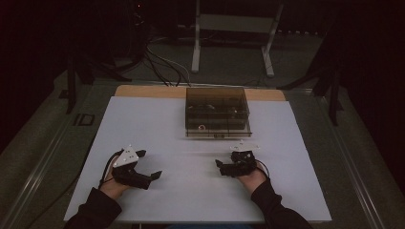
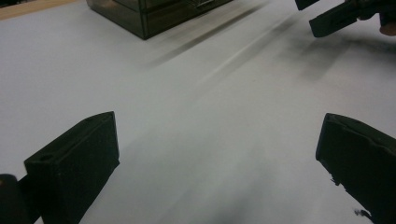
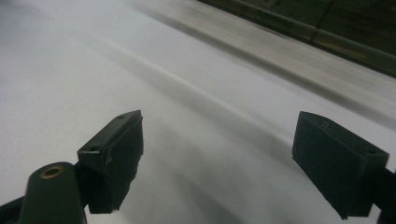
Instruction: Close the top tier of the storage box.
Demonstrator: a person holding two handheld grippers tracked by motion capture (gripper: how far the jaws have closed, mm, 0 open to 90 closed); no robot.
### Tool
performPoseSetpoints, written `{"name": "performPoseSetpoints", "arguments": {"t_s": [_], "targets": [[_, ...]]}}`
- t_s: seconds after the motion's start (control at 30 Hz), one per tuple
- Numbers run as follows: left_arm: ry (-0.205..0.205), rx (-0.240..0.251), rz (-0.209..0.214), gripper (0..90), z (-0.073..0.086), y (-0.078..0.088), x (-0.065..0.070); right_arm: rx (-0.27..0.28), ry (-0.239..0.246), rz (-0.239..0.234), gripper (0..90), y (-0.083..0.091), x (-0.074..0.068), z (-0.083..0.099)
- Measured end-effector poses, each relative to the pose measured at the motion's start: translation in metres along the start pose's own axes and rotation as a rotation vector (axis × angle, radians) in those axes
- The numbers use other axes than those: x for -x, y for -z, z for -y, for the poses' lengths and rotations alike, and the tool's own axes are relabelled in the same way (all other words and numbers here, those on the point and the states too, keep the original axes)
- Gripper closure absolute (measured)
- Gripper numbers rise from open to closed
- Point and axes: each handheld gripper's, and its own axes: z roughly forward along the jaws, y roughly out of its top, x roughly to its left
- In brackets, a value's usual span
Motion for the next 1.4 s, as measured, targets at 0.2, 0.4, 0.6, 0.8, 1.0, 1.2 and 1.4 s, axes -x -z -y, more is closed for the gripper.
{"name": "performPoseSetpoints", "arguments": {"t_s": [0.2, 0.4, 0.6, 0.8, 1.0, 1.2, 1.4], "targets": [[-0.002, -0.001, 0.000, 1.0, 0.000, 0.000, 0.000, 0.005, 0.021, -0.017, 24.2, 0.002, -0.004, -0.002], [-0.005, -0.001, 0.002, 1.0, 0.000, 0.000, 0.001, 0.019, 0.028, -0.028, 37.3, 0.006, -0.004, -0.003], [-0.002, -0.001, 0.002, 1.0, 0.001, -0.001, 0.000, 0.028, 0.031, -0.017, 41.2, 0.007, -0.005, -0.006], [-0.004, -0.003, 0.002, 1.0, 0.000, -0.001, 0.000, 0.032, 0.039, 0.007, 50.5, 0.008, -0.005, -0.006], [-0.001, -0.002, 0.002, 1.0, 0.001, -0.001, 0.000, 0.010, 0.062, 0.024, 63.6, 0.008, -0.003, -0.005], [-0.002, -0.007, 0.002, 1.0, 0.001, -0.001, 0.000, 0.022, 0.077, 0.039, 81.8, 0.010, -0.003, -0.006], [-0.002, -0.006, 0.001, 1.0, 0.001, -0.001, 0.000, 0.026, 0.054, 0.034, 90.0, 0.011, -0.001, -0.008]]}}
